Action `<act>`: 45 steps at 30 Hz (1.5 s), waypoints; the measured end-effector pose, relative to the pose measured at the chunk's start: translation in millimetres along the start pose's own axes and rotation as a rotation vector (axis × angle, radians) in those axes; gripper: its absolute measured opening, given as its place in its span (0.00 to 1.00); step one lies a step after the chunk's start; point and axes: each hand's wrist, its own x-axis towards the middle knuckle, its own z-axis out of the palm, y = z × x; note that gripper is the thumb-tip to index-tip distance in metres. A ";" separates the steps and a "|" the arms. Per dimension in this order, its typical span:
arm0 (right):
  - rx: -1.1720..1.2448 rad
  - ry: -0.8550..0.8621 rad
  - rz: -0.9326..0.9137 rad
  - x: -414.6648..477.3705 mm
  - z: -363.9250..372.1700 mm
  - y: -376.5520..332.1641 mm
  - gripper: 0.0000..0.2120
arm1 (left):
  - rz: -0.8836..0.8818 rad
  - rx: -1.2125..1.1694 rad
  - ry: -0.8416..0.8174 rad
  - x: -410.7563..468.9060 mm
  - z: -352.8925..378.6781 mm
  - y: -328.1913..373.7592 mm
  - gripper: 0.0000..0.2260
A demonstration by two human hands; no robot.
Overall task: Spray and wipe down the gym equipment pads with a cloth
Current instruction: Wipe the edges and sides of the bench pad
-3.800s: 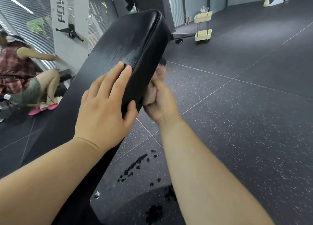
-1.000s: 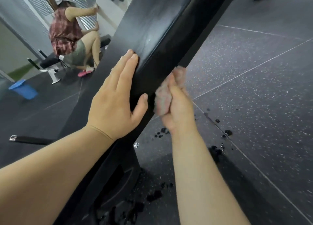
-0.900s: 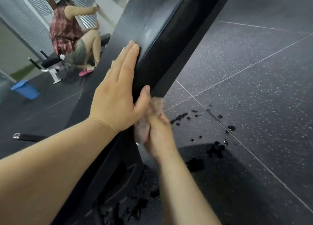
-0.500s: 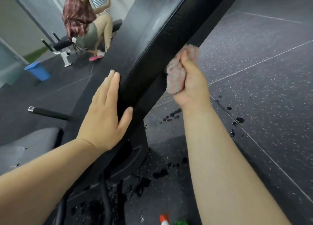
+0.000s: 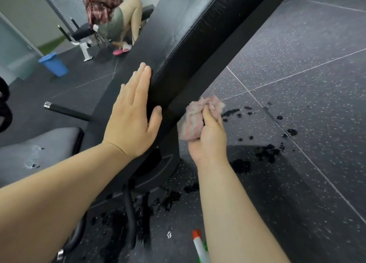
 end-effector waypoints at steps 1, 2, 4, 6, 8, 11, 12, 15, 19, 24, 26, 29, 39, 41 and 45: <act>0.029 0.061 0.003 1.7 0.5 2.7 0.12 | -0.008 -0.001 -0.002 -2.5 0.3 -1.9 0.32; 0.025 0.081 0.010 3.5 4.3 5.5 0.12 | -0.011 -0.003 -0.002 -4.0 0.7 -3.2 0.33; -0.026 0.047 0.011 -0.6 18.1 14.6 0.17 | 0.001 -0.002 0.005 -3.7 2.9 -6.0 0.33; -0.101 0.026 0.009 -12.2 21.6 35.6 0.20 | 0.010 0.002 0.013 -3.4 4.5 -7.8 0.34; -0.114 0.049 0.062 -20.7 21.3 42.4 0.14 | 0.004 0.000 0.021 -4.4 5.5 -6.8 0.34; -0.059 0.036 0.102 7.2 23.9 20.2 0.22 | 0.000 0.007 0.014 -3.9 5.4 -7.7 0.34; -0.052 0.030 0.104 20.0 26.8 9.2 0.28 | 0.001 0.009 0.012 -3.8 5.3 -7.5 0.34; -0.027 0.058 0.196 39.4 34.5 -7.7 0.31 | -0.007 0.017 0.010 -4.0 5.2 -6.4 0.34; -0.027 -0.021 0.198 15.8 20.9 5.1 0.22 | -0.004 0.016 0.011 -4.3 5.7 -5.9 0.35; 0.032 0.061 0.203 3.7 11.6 5.5 0.16 | 0.007 0.028 0.037 -3.2 8.8 -8.5 0.35; 0.009 0.106 0.227 21.5 22.4 -4.6 0.19 | 0.007 0.030 0.035 -3.7 9.6 -8.3 0.35; -0.118 0.086 0.288 38.2 34.0 -12.3 0.29 | 0.005 0.036 0.029 -4.4 8.2 -7.0 0.35; -0.213 -0.142 0.073 -10.8 2.3 15.9 0.09 | -0.035 -0.004 -0.023 -4.6 2.7 -3.3 0.35; -0.415 -0.084 -0.078 -7.8 3.2 11.2 0.08 | -0.021 -0.029 -0.061 -4.9 -2.5 -3.2 0.35; -0.568 0.052 -0.305 -13.4 2.6 17.4 0.18 | 0.015 -0.085 -0.113 -14.7 -10.6 -18.5 0.32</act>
